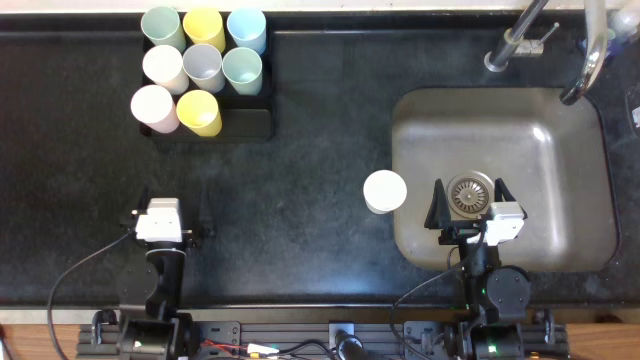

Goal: Store Cups

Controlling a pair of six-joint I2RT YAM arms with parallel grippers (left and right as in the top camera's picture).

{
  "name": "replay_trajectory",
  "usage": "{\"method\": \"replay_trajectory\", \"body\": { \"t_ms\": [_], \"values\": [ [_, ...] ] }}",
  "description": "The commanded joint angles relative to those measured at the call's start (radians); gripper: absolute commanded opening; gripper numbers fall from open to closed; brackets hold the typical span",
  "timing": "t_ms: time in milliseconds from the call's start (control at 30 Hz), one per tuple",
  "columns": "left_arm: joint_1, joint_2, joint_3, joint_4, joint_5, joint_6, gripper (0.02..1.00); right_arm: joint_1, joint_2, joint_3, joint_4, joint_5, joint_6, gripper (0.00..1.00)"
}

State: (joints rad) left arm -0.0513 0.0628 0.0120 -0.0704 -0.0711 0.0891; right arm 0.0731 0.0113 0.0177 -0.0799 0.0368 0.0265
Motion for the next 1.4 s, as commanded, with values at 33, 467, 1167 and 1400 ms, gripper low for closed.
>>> {"method": "replay_trajectory", "body": {
  "t_ms": [33, 467, 1167, 1400],
  "values": [
    [0.006, -0.038, -0.004, -0.010, -0.002, 0.049, 0.998, 0.005, -0.008, -0.013, 0.005, -0.004, 0.008, 0.996],
    [0.004, -0.061, -0.004, -0.008, -0.004, 0.049, 0.996, 0.005, -0.008, -0.013, 0.005, -0.004, 0.008, 0.998],
    [0.006, -0.061, -0.004, -0.008, -0.004, 0.049, 0.998, 0.005, -0.008, -0.013, 0.005, -0.004, 0.008, 0.998],
    [0.006, -0.061, -0.004, -0.008, -0.004, 0.049, 0.998, 0.005, -0.008, -0.013, 0.005, -0.004, 0.008, 0.996]
  ]
}}
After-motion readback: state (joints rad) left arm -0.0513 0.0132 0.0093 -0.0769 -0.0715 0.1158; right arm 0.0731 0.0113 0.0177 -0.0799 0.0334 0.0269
